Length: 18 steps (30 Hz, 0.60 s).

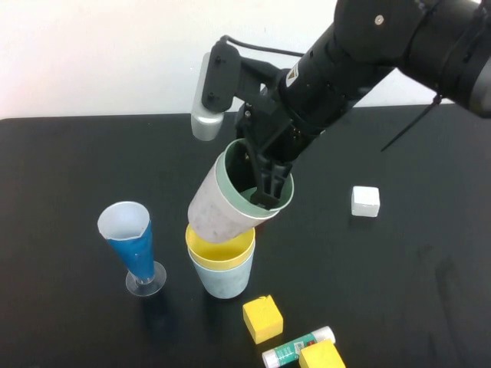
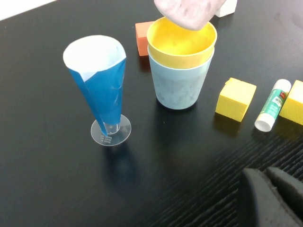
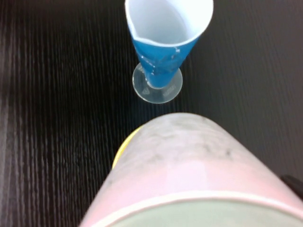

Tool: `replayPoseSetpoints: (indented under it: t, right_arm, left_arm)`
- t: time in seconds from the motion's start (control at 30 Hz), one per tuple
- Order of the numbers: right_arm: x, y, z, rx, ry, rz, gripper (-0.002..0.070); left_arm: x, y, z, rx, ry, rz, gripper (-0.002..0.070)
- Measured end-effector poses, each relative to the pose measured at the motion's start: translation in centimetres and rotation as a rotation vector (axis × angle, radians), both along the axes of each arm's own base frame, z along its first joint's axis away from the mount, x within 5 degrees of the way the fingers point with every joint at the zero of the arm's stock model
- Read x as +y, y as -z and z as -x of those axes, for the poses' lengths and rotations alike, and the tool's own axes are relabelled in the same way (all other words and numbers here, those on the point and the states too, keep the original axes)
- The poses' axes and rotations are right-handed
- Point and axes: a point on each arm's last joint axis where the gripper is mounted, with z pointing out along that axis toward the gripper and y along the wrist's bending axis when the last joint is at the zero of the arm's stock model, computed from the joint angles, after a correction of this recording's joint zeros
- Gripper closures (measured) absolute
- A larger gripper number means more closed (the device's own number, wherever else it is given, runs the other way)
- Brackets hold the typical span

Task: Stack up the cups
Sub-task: Place the pink cup on the yellow cup

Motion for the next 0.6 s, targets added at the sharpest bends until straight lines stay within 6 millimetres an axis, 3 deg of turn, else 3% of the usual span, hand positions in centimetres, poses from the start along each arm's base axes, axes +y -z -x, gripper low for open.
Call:
replayPoseSetpoints:
  t: [0.2,0.43,0.6]
  right_arm:
    - [0.6,2.0,-0.7,0.041,0.002,0.02,0.051]
    - [0.8,2.2,-1.0,0.037,0.018,0.002,0.0339]
    - [-0.1,0.4,-0.4,0.027,0.027,-0.012,0.0365]
  left_arm:
    - [0.0,0.0,0.0,0.003,0.001,-0.002,0.0675]
    - [0.0,0.1,0.0,0.007,0.002,-0.004,0.0675]
    - [0.0,0.1,0.0,0.007,0.002,-0.004,0.0676]
